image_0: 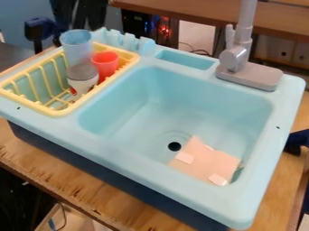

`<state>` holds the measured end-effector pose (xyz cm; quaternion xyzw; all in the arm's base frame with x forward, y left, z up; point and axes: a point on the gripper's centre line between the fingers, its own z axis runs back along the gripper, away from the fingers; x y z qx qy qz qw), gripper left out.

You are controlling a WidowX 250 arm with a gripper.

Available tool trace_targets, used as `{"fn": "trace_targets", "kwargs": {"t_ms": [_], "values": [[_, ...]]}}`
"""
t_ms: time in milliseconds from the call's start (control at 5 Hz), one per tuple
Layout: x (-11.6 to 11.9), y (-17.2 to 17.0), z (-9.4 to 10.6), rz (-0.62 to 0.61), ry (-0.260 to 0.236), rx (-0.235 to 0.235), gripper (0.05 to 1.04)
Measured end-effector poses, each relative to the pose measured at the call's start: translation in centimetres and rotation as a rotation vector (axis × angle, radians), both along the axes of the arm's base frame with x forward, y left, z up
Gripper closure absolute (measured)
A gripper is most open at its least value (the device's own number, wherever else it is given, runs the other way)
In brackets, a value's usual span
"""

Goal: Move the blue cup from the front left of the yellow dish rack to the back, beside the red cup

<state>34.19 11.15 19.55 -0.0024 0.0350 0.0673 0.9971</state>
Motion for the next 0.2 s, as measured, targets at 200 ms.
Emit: {"fn": "trace_targets", "kwargs": {"t_ms": [200], "values": [[-1.68,-1.59,1.98,-0.025,-0.042,0.026,0.077]]}}
